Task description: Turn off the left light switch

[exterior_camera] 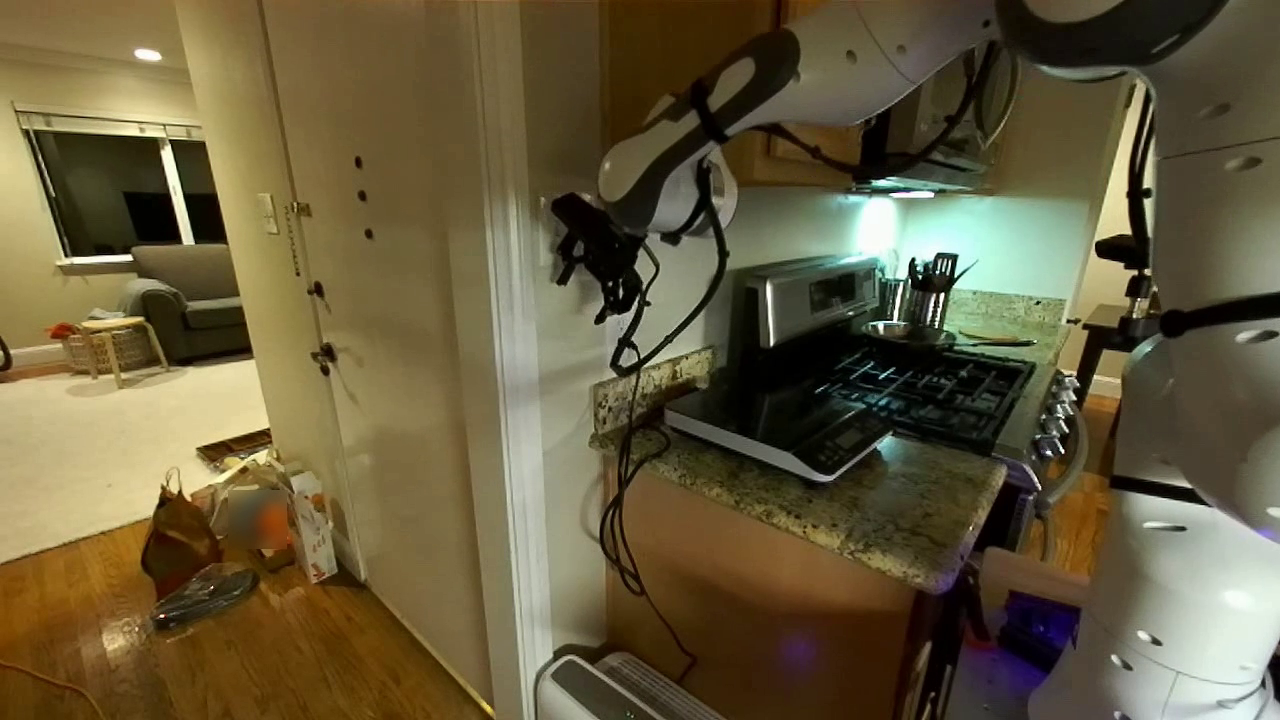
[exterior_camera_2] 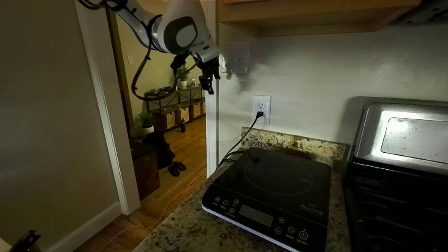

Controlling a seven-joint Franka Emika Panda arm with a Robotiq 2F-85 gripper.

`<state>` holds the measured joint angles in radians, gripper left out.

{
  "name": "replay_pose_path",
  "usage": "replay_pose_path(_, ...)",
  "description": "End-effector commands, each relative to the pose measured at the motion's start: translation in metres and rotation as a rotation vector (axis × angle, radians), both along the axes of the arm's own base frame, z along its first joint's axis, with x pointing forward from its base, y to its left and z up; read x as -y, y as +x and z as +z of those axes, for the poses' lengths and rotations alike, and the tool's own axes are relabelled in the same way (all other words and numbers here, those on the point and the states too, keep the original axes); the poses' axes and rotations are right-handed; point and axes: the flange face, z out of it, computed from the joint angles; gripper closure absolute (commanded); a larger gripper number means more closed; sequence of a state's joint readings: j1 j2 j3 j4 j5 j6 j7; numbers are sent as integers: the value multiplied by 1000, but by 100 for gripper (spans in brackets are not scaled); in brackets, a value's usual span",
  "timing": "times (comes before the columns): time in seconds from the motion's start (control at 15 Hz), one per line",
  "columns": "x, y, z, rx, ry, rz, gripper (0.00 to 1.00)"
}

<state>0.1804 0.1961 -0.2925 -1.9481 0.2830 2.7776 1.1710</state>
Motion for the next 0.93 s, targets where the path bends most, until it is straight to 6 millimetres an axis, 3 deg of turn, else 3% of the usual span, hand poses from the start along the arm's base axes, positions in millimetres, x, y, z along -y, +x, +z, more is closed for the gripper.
replay_pose_path(0.0,-22,-48,31,-187,30,68,0)
replay_pose_path(0.27,-49,-77,55,-426,-25,134,0)
replay_pose_path(0.53,-75,-99,55,-549,-88,165,0)
replay_pose_path(0.67,-87,-103,50,-543,-116,173,0)
replay_pose_path(0.73,-83,-87,53,-532,-94,194,0)
replay_pose_path(0.87,-91,-89,48,-543,-107,202,0)
